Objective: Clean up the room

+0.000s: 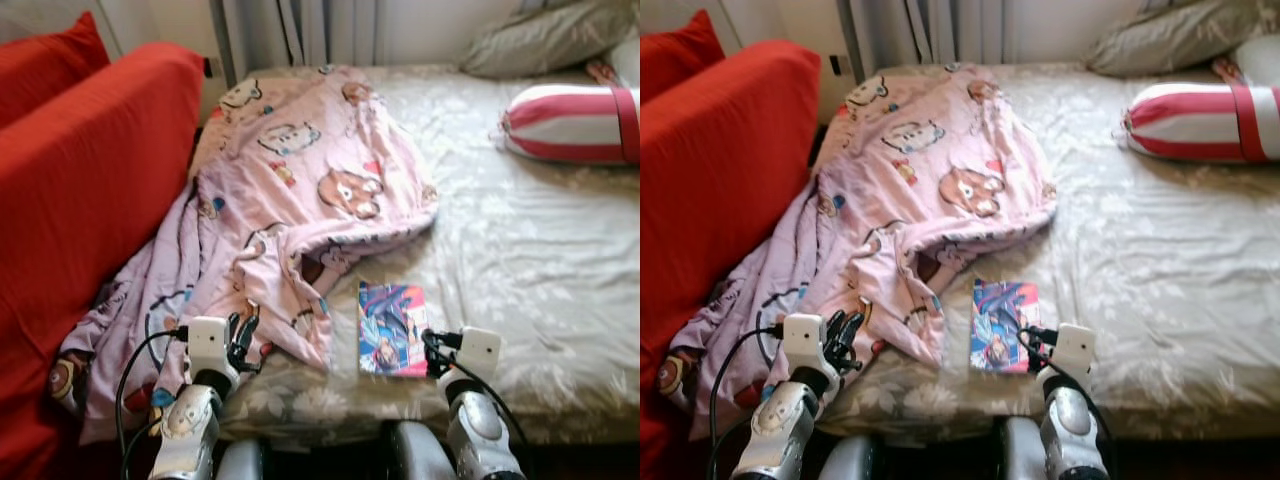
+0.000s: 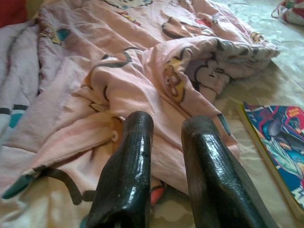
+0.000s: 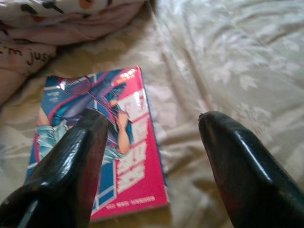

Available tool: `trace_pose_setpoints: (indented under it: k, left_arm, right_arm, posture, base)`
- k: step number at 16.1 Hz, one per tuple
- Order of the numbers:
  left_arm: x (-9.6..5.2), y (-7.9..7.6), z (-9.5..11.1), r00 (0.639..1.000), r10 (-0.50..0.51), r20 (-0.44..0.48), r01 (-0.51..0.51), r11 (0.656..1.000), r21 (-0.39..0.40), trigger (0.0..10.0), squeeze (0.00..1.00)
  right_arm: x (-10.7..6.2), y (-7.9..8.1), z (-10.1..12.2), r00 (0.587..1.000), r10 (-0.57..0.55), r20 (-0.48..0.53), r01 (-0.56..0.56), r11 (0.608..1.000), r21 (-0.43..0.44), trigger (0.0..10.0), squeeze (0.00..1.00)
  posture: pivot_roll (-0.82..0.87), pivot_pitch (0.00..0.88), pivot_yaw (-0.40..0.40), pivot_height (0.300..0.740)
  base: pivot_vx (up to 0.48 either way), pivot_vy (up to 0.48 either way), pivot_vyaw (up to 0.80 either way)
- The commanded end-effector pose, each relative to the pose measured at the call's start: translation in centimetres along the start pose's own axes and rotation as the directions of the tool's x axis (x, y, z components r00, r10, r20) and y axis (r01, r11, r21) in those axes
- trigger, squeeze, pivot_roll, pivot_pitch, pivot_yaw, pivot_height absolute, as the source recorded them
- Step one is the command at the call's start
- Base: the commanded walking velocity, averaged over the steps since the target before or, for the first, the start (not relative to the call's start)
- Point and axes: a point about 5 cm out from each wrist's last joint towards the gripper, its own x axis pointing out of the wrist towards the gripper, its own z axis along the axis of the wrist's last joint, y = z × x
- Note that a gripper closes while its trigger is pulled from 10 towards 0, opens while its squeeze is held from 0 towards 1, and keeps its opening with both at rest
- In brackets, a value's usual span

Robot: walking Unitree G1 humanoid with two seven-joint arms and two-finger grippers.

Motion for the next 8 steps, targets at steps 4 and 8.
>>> trace_pose_setpoints:
  k: [4, 8]
  left_arm:
    - [-0.2, 0.4, 0.7, 1.0, -0.002, 0.009, 0.002, 1.0, 0.018, 10.0, 0.0]
    - [-0.9, 1.0, 1.3, 1.0, -0.018, 0.018, 0.017, 0.999, 0.044, 10.0, 0.0]
  right_arm:
    - [1.0, -0.6, 0.9, 0.998, -0.054, -0.038, 0.058, 0.994, 0.091, 10.0, 0.0]
    - [1.2, -0.9, 0.6, 0.995, -0.066, -0.078, 0.079, 0.982, 0.172, 10.0, 0.0]
  posture:
    - [0.04, 0.209, 0.064, 0.602]
    - [0.09, 0.252, 0.083, 0.602]
  base:
    - [0.0, 0.0, 0.0]
    - [0.0, 0.0, 0.0]
